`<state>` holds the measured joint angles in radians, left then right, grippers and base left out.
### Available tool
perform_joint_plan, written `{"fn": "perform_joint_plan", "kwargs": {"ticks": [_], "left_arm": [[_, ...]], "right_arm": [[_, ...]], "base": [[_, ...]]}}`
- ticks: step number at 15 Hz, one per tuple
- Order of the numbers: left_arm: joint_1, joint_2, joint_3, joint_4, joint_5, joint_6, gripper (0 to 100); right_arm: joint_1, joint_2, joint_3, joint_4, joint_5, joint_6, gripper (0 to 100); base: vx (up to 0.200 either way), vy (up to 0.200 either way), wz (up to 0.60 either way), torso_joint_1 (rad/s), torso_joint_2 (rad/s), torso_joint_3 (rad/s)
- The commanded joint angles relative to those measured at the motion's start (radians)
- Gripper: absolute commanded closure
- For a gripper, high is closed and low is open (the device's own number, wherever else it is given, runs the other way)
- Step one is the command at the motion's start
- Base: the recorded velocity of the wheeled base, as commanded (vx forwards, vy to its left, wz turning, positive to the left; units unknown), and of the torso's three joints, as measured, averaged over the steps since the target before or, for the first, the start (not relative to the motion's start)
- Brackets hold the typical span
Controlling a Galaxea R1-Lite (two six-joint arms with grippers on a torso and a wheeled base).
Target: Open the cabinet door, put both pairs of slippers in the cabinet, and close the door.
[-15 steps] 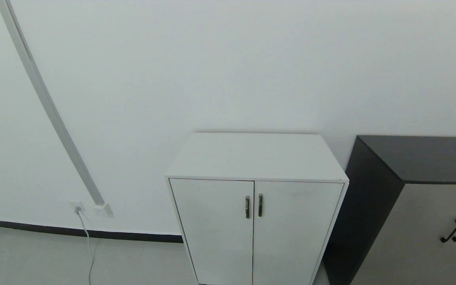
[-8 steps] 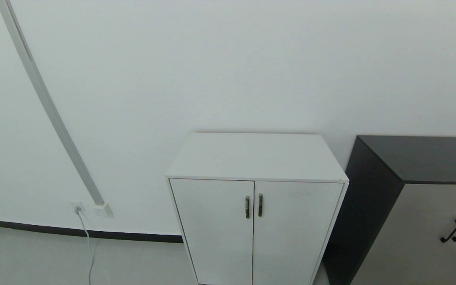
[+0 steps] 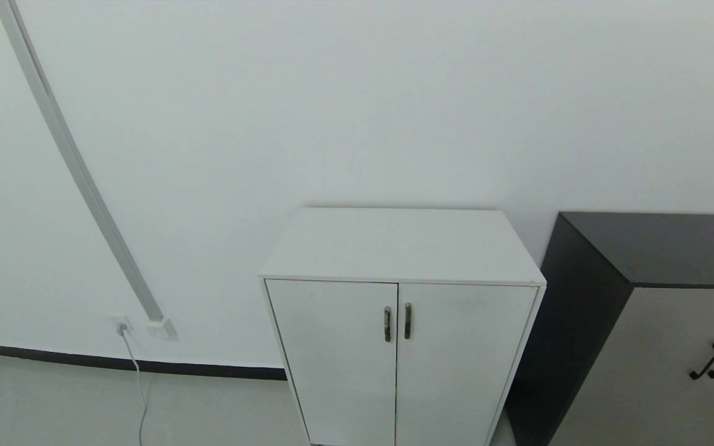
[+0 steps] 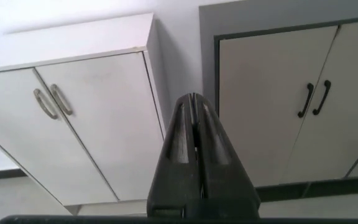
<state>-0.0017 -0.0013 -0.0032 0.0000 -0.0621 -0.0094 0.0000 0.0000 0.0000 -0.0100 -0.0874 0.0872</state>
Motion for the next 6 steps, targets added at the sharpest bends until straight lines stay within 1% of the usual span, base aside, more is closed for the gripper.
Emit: {"fn": "perform_joint_plan", "kwargs": {"ticks": [1,6], "left_arm": [[0.0,0.001,0.0,0.0,-0.001,0.002,100],[0.0,0.001,0.0,0.0,-0.001,0.003,100]], "right_arm": [[0.0,0.0,0.0,-0.001,-0.002,-0.001,100],[0.0,0.0,0.0,0.001,0.003,-0.007,100]], "base": [[0.0,0.0,0.0,0.0,0.0,0.0],[0.0,0.0,0.0,0.0,0.0,0.0]]}}
